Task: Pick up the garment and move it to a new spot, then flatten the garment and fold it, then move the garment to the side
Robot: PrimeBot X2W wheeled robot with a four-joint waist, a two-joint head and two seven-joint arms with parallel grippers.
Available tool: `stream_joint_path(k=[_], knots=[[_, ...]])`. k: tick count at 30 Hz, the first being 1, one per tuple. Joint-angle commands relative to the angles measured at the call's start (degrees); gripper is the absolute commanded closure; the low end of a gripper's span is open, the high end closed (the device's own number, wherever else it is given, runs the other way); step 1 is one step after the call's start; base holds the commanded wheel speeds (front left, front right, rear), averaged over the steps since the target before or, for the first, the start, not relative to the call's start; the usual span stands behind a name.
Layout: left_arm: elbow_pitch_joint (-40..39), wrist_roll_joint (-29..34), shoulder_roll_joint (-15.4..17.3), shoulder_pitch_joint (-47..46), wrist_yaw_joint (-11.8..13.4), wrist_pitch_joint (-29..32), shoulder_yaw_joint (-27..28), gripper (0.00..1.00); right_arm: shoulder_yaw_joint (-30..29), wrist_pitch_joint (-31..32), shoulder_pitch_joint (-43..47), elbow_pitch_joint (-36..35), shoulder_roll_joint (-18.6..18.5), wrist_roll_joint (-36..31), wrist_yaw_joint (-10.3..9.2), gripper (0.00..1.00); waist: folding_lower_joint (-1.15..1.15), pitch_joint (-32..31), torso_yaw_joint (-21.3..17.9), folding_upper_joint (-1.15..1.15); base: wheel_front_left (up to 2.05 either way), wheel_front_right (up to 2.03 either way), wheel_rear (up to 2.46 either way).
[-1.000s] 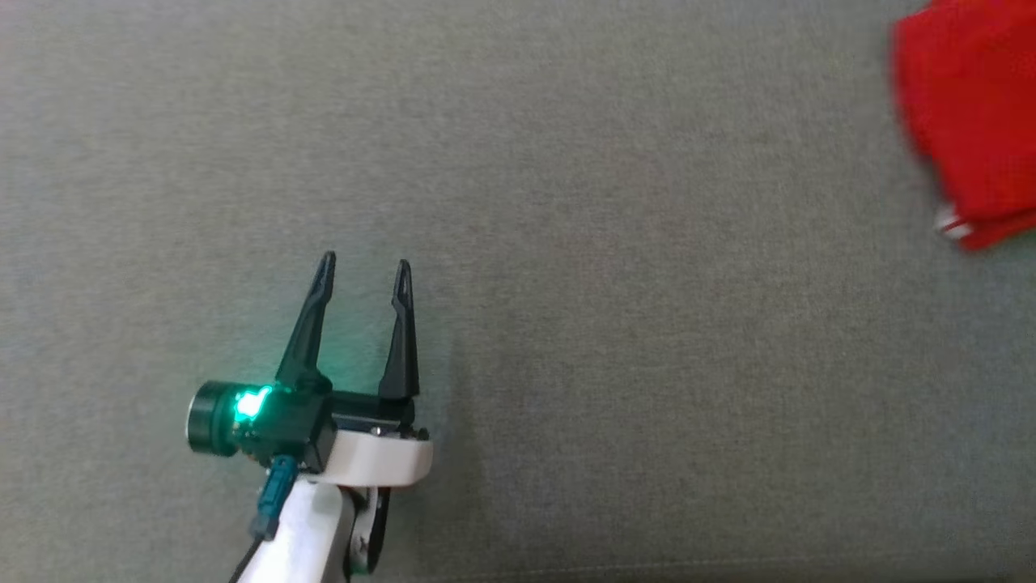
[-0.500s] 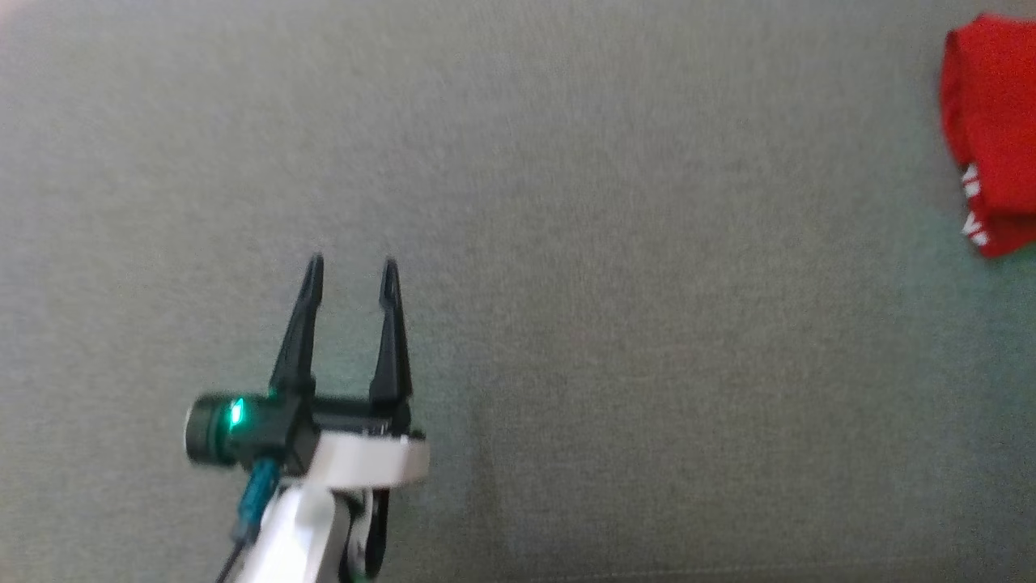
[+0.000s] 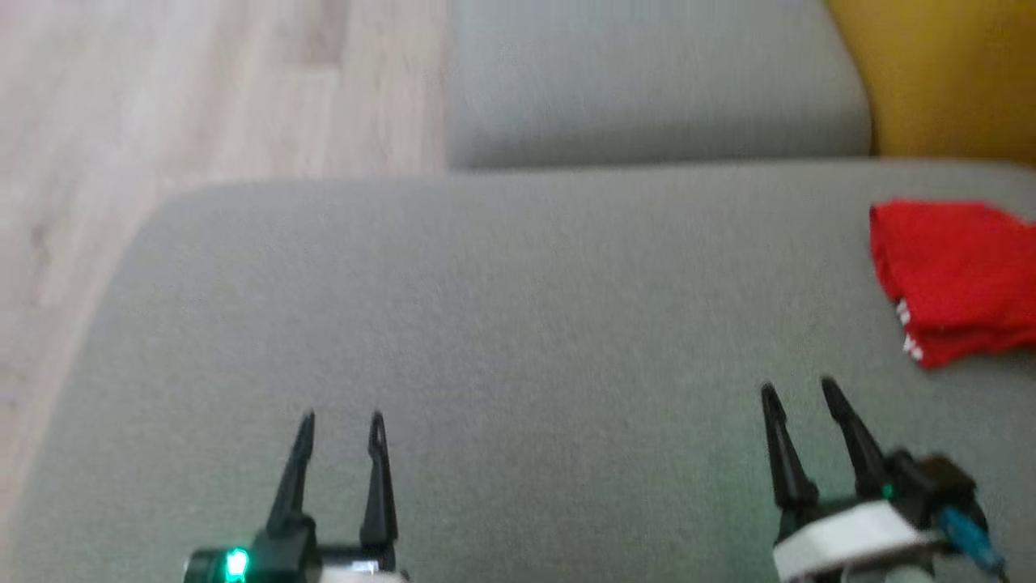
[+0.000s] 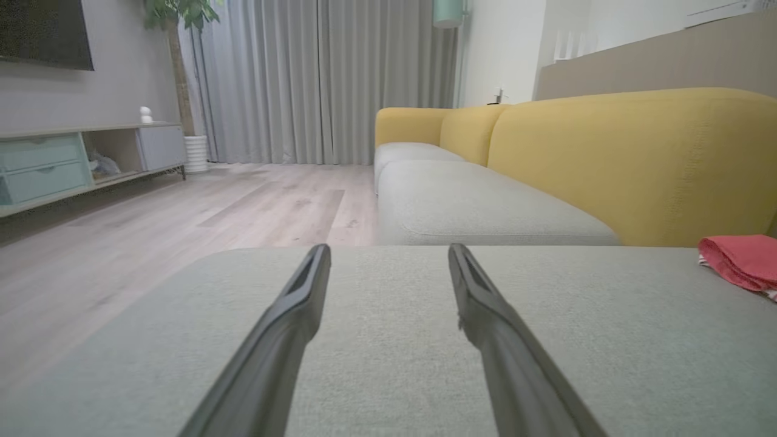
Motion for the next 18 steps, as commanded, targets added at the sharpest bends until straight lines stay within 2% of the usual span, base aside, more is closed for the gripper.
stream_joint_path(k=[1,8,18], knots=[[-1.5,0.7,-0.2,-1.0,0.2,-0.3,2.2,0.00,0.3,-0.7,0.0,-2.1,-0.1,-0.3,-0.04,0.00,0.02,-3.3,1.3,0.00,0.00,0.00,0.00],[-0.8,2.0,-0.2,2.0,-0.9,-0.3,3.5,0.00,-2.0,-0.7,5.7,-6.3,1.9,-3.5,-0.04,0.00,0.02,-5.2,1.7,0.00,0.00,0.00,0.00],[0.0,2.8,-0.2,2.1,-1.5,-0.3,4.8,0.06,-1.6,-0.7,6.3,-7.6,2.0,-1.3,-0.04,0.00,0.02,-5.0,1.3,0.00,0.00,0.00,0.00]])
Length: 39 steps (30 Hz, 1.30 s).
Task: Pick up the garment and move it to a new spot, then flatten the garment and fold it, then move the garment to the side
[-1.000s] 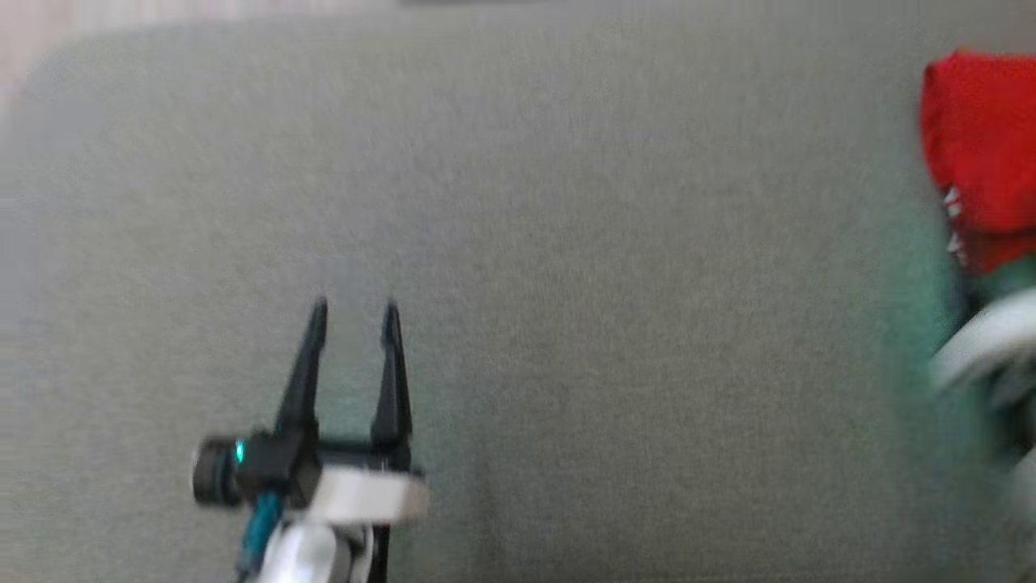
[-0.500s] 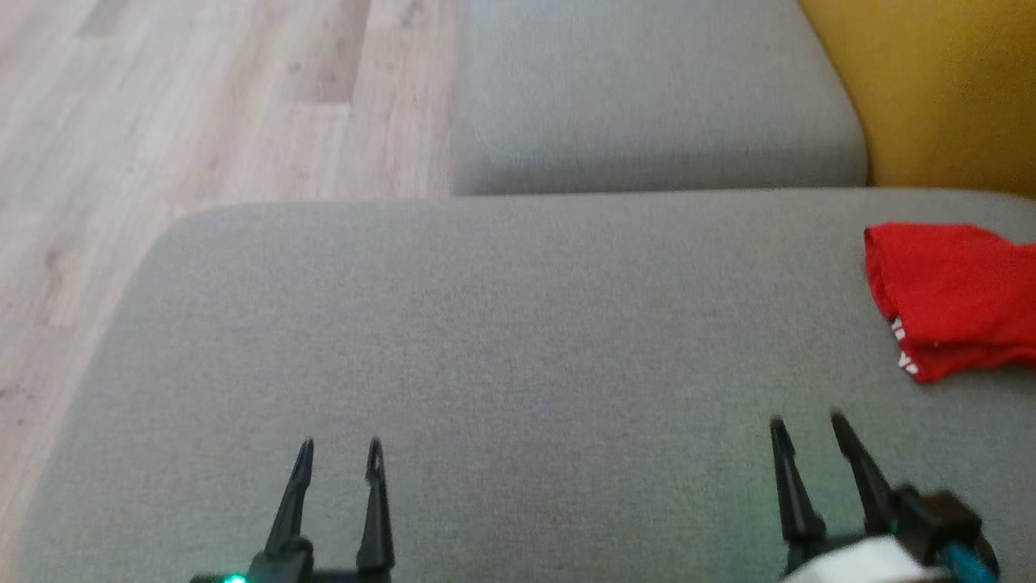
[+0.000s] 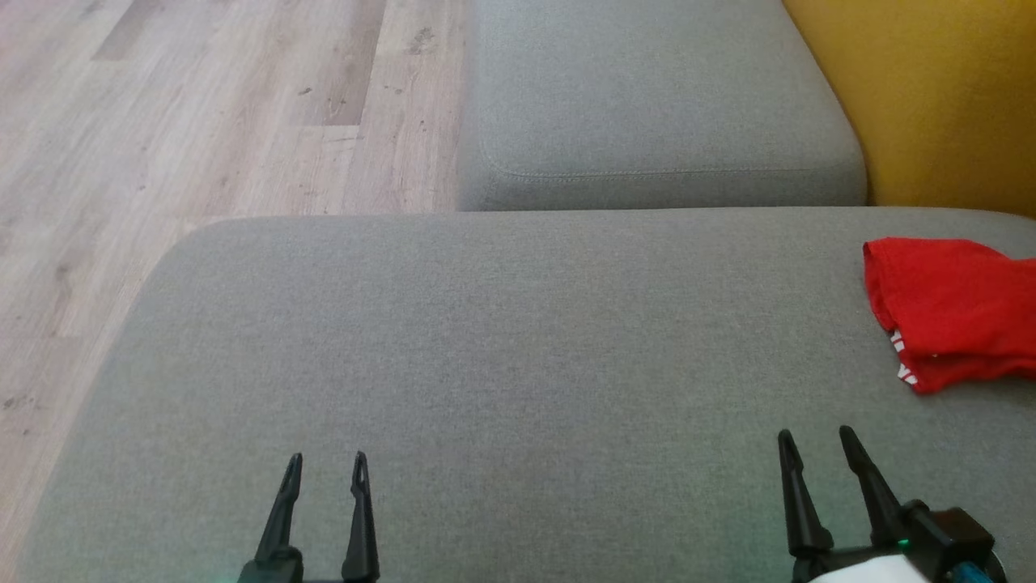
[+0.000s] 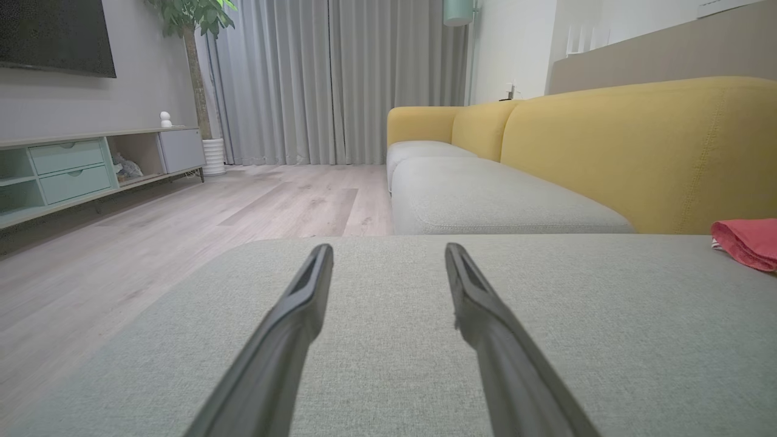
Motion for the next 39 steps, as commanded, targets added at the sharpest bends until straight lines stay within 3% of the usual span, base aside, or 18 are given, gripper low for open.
stream_joint_path(k=[1,4,5,39], knots=[[-1.5,0.6,-0.2,-2.5,-0.3,-0.3,2.0,0.07,0.8,-0.6,-2.4,-2.3,-0.4,0.5,-0.04,0.00,0.00,0.1,-0.2,0.00,0.00,0.00,0.00],[-0.6,0.7,-0.2,-2.4,-0.9,-0.3,1.8,0.15,0.8,-0.6,-2.5,-2.4,-0.4,0.5,-0.04,0.00,0.00,0.1,-0.3,0.00,0.00,0.00,0.00],[1.0,0.2,0.0,0.0,-0.9,0.0,0.2,1.00,-0.3,0.0,0.0,-0.3,0.0,0.1,0.00,1.00,0.00,0.1,-0.4,0.00,0.00,0.00,0.00],[3.7,-22.3,0.9,-3.7,-4.6,4.1,3.6,1.00,-1.7,4.5,-4.1,2.1,-0.7,21.2,-0.01,1.00,0.00,2.3,-1.2,0.00,0.00,0.00,0.00]])
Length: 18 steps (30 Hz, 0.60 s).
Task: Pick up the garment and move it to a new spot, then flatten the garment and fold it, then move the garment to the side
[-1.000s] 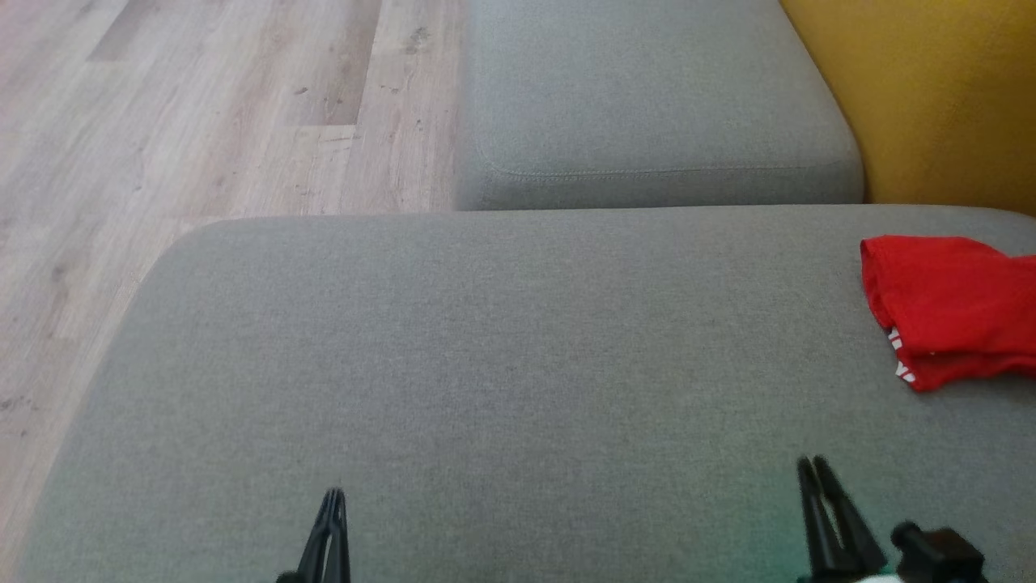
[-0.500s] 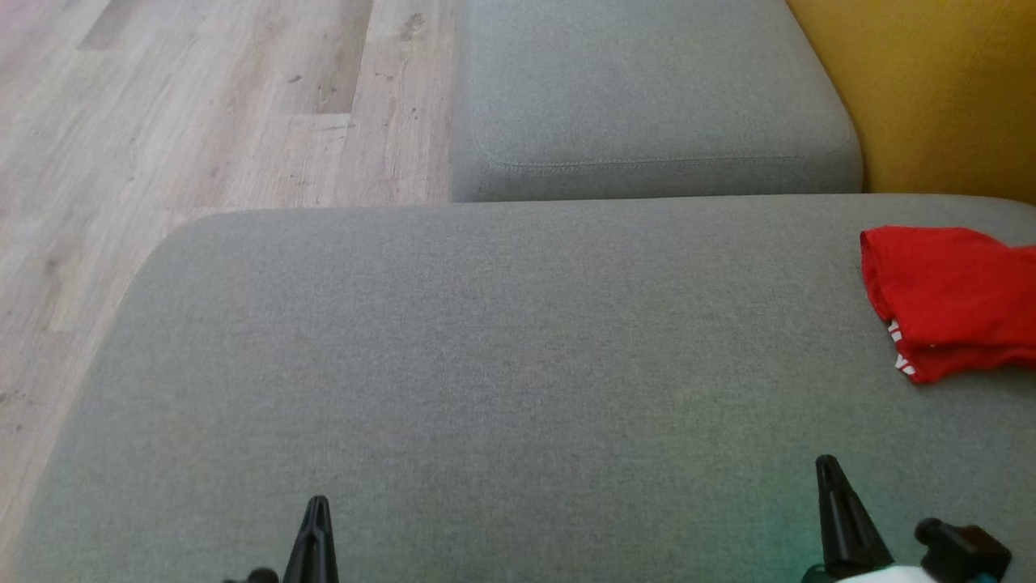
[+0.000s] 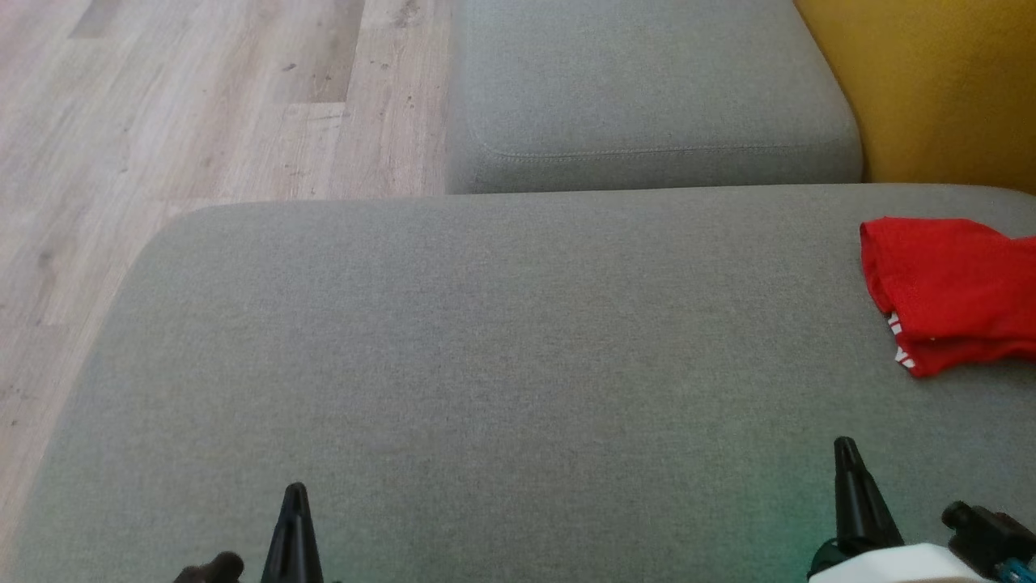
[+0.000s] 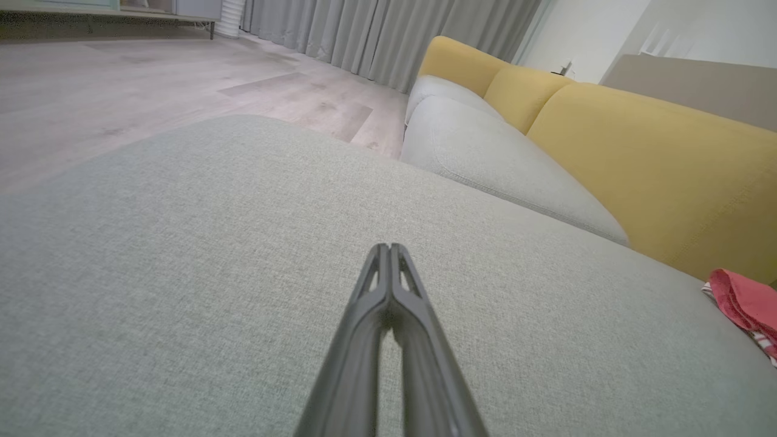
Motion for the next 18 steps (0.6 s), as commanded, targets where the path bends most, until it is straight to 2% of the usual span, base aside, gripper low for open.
stream_joint_path(k=[1,18], knots=[[-1.6,-2.2,0.7,-3.2,-0.5,0.2,1.3,1.00,-0.1,0.3,-3.0,-1.7,-0.7,2.2,-0.01,1.00,0.00,0.1,-0.1,0.00,0.00,0.00,0.00],[-1.5,-14.2,1.0,-5.4,-2.5,2.7,3.6,1.00,-1.2,3.0,-5.4,-1.4,-0.9,13.6,-0.02,1.00,0.00,1.3,-0.5,0.00,0.00,0.00,0.00]])
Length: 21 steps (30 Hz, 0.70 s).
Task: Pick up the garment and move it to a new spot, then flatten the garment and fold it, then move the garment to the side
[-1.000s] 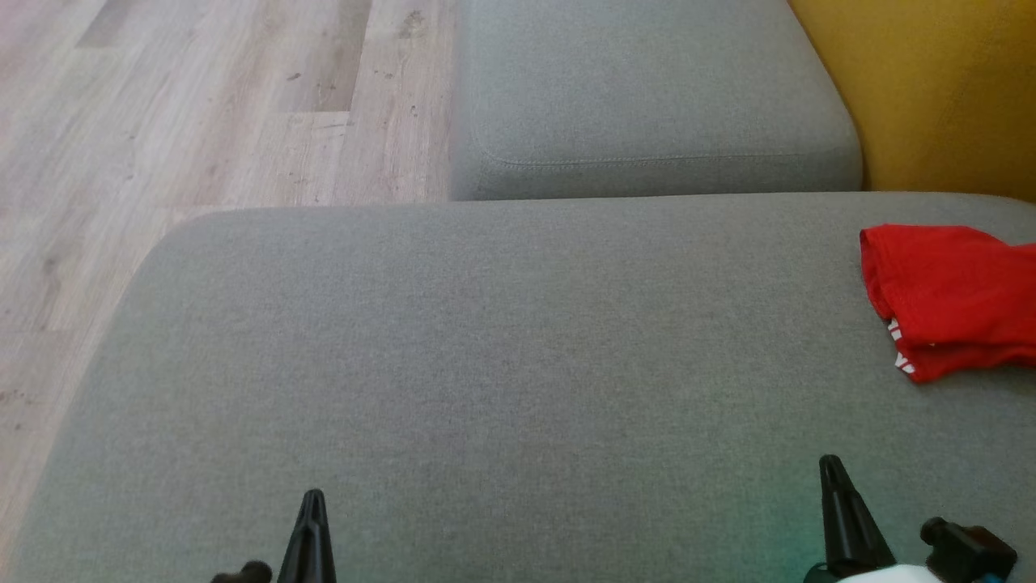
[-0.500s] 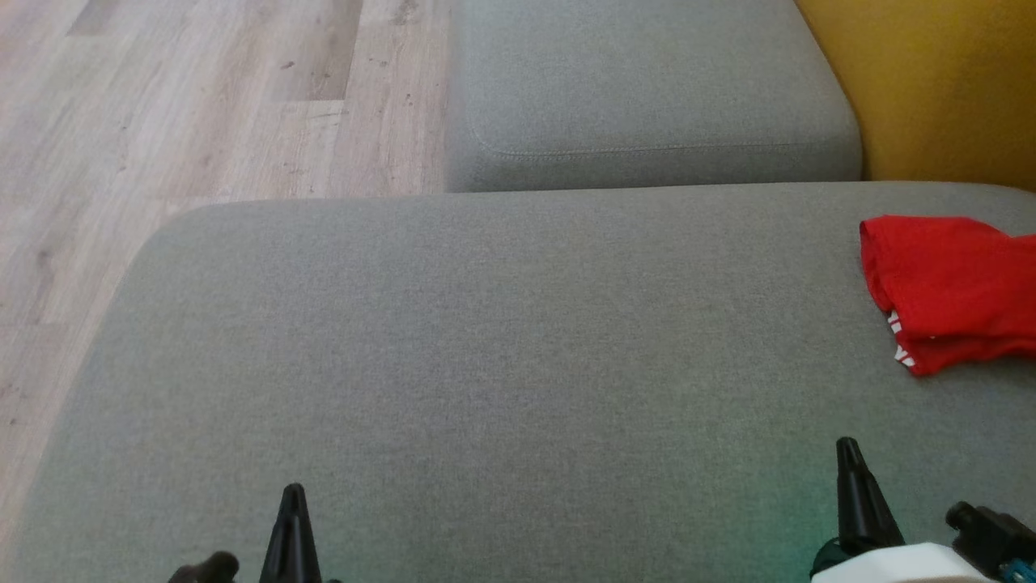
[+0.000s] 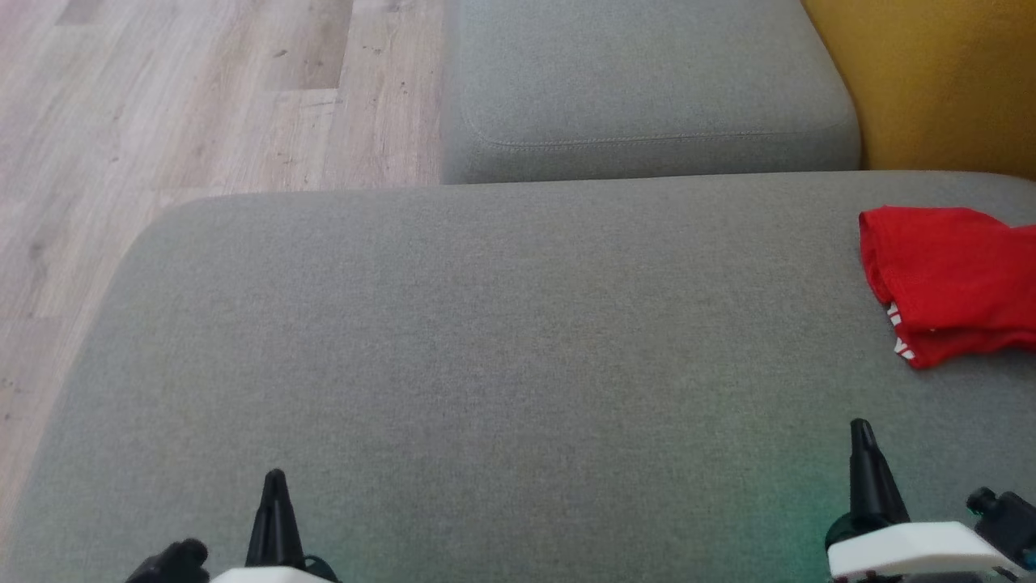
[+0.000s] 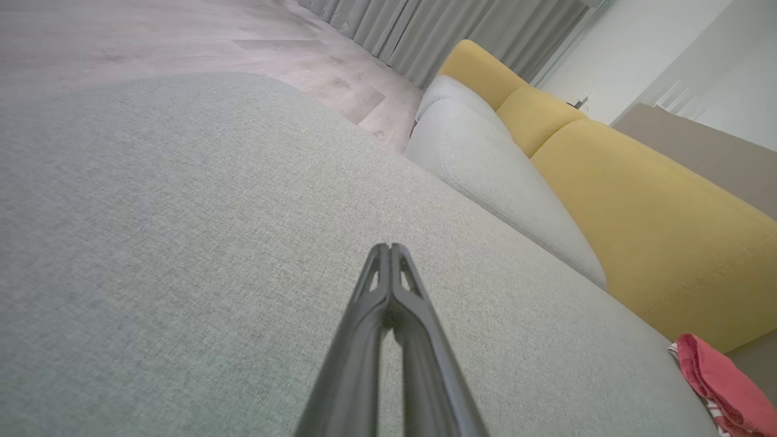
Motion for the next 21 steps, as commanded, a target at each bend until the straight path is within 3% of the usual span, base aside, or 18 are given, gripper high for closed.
stream_joint_path(k=[1,21], knots=[[-1.6,-2.1,0.8,-3.4,-0.6,0.3,1.8,1.00,-0.1,0.6,-3.1,-1.5,-0.9,2.2,-0.02,1.00,0.00,0.1,-0.1,0.00,0.00,0.00,0.00],[-1.4,-15.4,1.0,-5.9,-2.8,3.3,4.5,1.00,-1.5,3.7,-5.8,-1.1,-1.1,14.8,-0.02,1.00,0.00,1.5,-0.6,0.00,0.00,0.00,0.00]])
